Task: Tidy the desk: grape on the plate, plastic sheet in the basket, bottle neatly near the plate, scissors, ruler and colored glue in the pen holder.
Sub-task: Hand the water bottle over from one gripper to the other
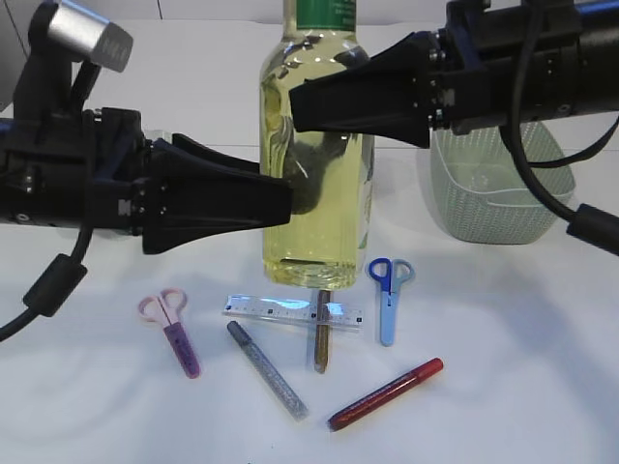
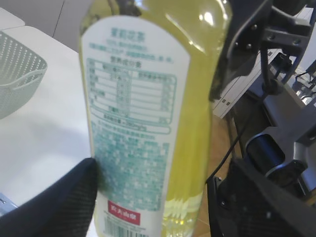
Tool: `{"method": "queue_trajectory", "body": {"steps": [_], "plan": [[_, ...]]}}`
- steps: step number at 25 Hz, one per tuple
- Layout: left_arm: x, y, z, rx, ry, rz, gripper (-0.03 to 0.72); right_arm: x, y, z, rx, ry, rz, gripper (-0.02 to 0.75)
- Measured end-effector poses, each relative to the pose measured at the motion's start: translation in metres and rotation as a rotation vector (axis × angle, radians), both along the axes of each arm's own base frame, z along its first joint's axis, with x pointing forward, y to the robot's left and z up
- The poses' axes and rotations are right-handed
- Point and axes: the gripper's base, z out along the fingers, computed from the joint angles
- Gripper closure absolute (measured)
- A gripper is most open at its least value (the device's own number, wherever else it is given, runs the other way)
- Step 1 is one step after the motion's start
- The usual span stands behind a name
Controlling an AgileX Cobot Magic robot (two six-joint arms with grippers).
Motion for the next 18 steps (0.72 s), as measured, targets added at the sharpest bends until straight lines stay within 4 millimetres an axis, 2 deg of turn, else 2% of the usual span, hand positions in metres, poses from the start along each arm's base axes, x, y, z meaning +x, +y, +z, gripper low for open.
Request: {"method": "queue_trajectory", "body": {"steps": [18], "plan": [[0.023,-0.015,0.0,-0.026,-0.011,-0.024,0.097,0.002,0.0,-0.001,-0.009,-0.004,-0.018,0.291]]}}
